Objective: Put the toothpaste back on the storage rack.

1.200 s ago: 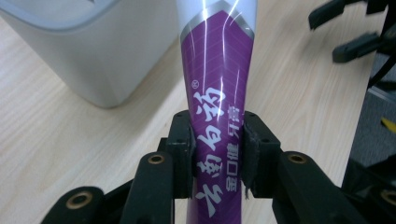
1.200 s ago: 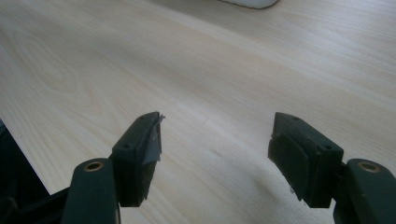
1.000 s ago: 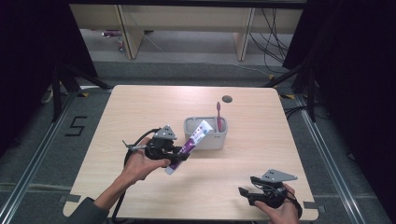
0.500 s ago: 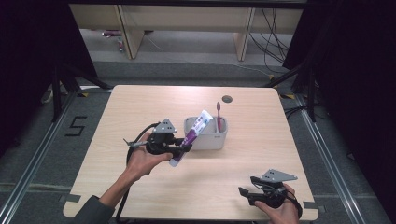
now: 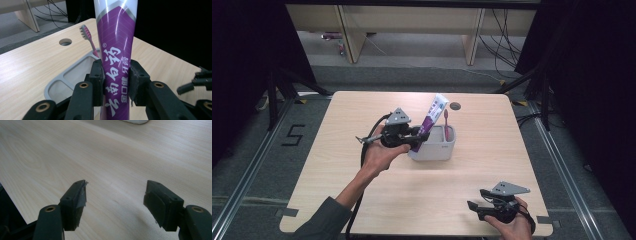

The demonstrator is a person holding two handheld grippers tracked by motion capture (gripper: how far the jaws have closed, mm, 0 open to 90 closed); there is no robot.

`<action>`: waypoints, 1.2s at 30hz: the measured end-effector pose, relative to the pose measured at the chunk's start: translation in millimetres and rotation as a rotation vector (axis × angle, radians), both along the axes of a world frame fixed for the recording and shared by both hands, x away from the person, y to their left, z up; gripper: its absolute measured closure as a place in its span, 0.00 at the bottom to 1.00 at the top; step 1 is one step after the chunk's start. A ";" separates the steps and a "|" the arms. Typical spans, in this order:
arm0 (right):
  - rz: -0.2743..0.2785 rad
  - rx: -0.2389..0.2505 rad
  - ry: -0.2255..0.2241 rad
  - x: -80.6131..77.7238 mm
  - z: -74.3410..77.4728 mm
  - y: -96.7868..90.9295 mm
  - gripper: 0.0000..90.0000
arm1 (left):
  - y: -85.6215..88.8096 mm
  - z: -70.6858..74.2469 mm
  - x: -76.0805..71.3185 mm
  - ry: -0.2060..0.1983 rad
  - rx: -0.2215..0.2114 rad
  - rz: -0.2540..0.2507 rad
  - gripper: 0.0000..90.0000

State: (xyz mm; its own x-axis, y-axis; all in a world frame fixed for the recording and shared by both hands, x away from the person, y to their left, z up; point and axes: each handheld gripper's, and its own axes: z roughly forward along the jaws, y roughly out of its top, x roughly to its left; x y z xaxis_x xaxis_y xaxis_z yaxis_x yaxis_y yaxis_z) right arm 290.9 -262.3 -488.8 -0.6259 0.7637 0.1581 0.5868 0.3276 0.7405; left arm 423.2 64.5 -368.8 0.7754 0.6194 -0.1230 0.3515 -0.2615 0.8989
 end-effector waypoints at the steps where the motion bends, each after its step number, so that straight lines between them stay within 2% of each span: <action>1: -0.001 0.001 0.001 0.0 0.0 0.0 0.38 | -3.4 1.0 4.7 -0.004 0.004 0.012 0.76; 3: -0.002 -0.003 -0.003 0.0 0.3 -0.4 0.38 | -4.2 2.0 7.0 0.004 0.014 0.012 0.76; 4: -0.003 0.000 0.011 -0.5 0.7 -0.1 0.38 | -5.6 2.3 9.2 0.002 0.013 0.018 0.76; 6: 0.001 -0.004 -0.002 0.0 0.4 -0.6 0.38 | -7.7 3.2 12.8 -0.002 0.010 0.022 0.76; 7: -0.001 -0.001 0.007 -0.5 0.5 -0.3 0.38 | -9.2 3.2 14.3 0.000 -0.004 0.026 0.76; 14: 0.002 0.000 -0.003 1.2 -0.9 -1.1 0.38 | -17.7 3.8 24.3 0.001 -0.010 0.040 0.76; 15: -0.010 0.009 0.027 0.4 -0.1 -0.3 0.38 | -19.4 3.8 25.4 0.000 -0.010 0.040 0.76; 16: -0.010 0.009 0.027 0.4 -0.1 -0.3 0.38 | -20.7 4.5 26.2 -0.002 0.002 0.043 0.76; 17: 0.011 -0.004 -0.002 3.1 -0.9 -1.5 0.38 | -22.6 4.4 27.3 -0.006 0.000 0.042 0.76; 24: 0.011 -0.001 0.012 4.0 -1.4 -0.1 0.38 | -31.9 5.8 35.6 -0.005 0.001 0.043 0.76; 28: 0.012 -0.002 0.007 4.1 -1.6 -1.1 0.38 | -35.8 6.7 41.2 -0.013 -0.005 0.053 0.76; 29: 0.020 -0.014 -0.015 5.2 -1.6 -2.6 0.38 | -36.1 7.6 42.3 -0.013 0.005 0.056 0.76; 32: 0.017 -0.015 -0.012 4.6 -1.6 -3.1 0.38 | -37.9 5.8 45.9 -0.022 -0.014 0.064 0.76; 36: 0.019 -0.012 -0.012 4.5 -1.8 -3.1 0.38 | -37.7 2.1 51.3 -0.023 -0.013 0.076 0.76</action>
